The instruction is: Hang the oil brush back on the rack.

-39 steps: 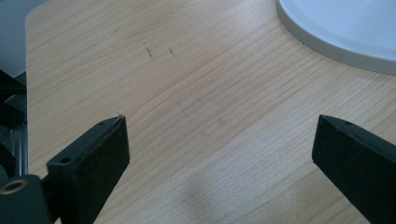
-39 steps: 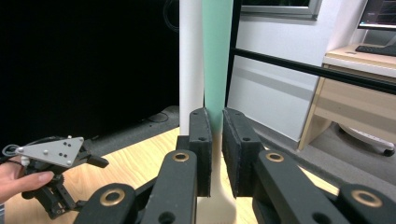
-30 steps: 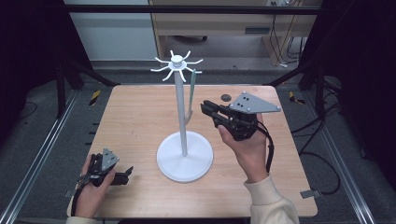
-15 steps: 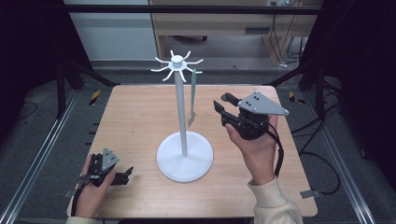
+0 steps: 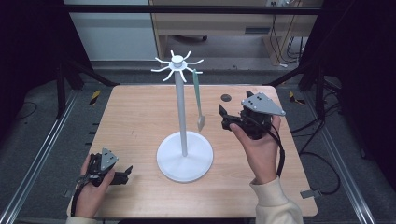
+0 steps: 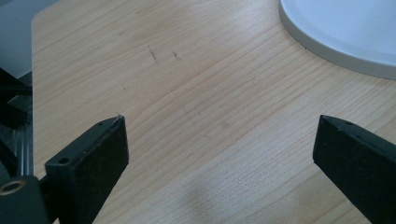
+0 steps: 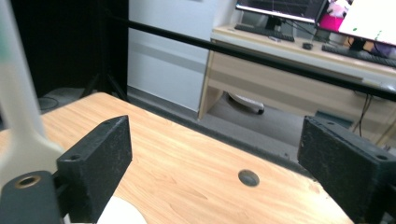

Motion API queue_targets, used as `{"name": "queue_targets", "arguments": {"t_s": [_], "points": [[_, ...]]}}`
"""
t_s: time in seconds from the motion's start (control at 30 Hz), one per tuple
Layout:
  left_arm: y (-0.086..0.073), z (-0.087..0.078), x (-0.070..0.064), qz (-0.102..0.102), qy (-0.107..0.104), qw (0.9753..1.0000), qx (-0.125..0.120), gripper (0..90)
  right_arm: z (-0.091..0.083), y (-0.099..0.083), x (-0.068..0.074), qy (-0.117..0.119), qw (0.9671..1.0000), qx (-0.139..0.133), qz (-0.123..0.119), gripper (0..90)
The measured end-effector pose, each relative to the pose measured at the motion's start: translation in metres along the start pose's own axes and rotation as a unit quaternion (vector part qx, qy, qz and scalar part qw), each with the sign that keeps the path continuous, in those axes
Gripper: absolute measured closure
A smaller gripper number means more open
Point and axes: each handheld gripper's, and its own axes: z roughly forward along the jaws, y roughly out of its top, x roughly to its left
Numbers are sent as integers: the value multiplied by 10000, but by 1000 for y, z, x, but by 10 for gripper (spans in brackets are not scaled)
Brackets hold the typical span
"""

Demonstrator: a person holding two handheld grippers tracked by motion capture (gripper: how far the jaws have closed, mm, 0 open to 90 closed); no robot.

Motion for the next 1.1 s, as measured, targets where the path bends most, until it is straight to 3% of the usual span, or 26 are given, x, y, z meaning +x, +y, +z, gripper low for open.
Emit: {"name": "queue_targets", "arguments": {"t_s": [0.27, 0.6, 1.1], "points": [[1, -1, 0, -18, 0, 10000, -62, 29, 6, -23, -17, -175, 9995, 186, 188, 74], [1, -3, 1, -27, 10, 9999, -148, 26, 7, -37, -28, -222, 9991, 261, 253, 72], [1, -4, 2, -31, 116, 9997, -209, 26, 11, -66, -57, -353, 9958, 632, 566, 72]]}}
